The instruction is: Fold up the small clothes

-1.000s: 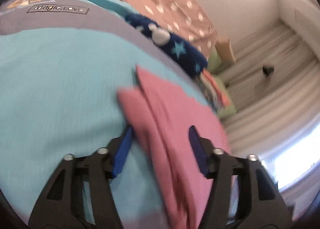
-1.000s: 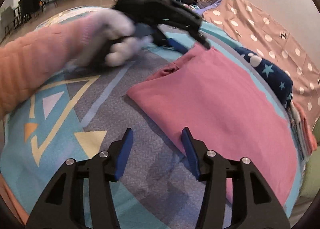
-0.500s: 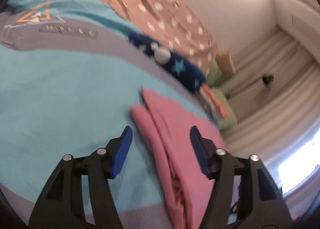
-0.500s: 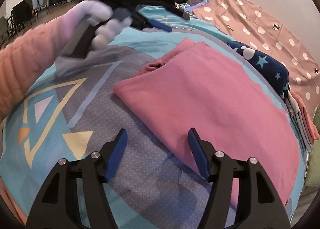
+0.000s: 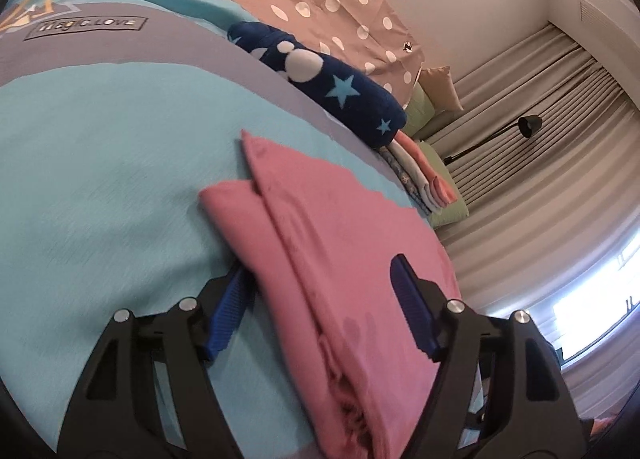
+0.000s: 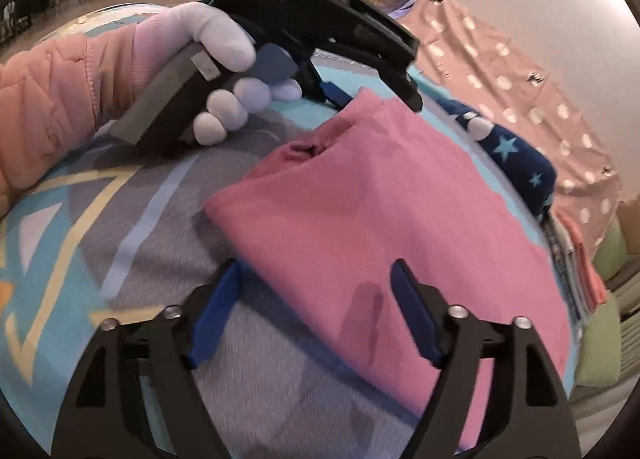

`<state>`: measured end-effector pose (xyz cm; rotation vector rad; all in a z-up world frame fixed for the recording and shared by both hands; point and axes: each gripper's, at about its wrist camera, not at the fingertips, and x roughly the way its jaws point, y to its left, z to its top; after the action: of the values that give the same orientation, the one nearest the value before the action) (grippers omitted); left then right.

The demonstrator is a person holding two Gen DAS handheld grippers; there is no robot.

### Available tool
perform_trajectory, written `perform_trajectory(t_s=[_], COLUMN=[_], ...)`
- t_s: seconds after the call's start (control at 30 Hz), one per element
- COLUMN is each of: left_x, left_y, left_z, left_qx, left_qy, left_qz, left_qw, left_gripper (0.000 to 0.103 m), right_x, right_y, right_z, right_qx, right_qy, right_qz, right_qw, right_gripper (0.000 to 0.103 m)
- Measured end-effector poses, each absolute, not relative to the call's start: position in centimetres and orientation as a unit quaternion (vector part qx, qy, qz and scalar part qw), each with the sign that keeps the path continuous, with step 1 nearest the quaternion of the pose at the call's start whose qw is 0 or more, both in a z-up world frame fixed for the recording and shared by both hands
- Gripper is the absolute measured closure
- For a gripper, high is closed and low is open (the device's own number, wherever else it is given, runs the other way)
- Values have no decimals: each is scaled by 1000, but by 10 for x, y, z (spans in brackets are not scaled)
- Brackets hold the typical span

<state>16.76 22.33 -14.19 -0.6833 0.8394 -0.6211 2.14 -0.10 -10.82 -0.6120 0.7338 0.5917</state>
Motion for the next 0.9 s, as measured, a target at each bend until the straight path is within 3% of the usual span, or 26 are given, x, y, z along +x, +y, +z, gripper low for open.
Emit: perform_trajectory(t_s=[0.33, 0.53, 0.9], left_x=[180, 180, 180], left_y=[208, 214, 212], left_z=[-139, -143, -142], left_qx=[-297, -312, -306], left_qy=[392, 386, 385], left_qz=[-277, -264, -259], left_qw=[825, 827, 831], left_gripper=[34, 48, 50], right_x=[56, 37, 31], right_y=[0, 20, 20], right_z=[-109, -107, -110], right_qx=[-221, -281, -290], right_qy=[401, 344, 333], right_qz=[275, 260, 253], right_qw=[845, 858, 861], right_gripper=[14, 35, 39])
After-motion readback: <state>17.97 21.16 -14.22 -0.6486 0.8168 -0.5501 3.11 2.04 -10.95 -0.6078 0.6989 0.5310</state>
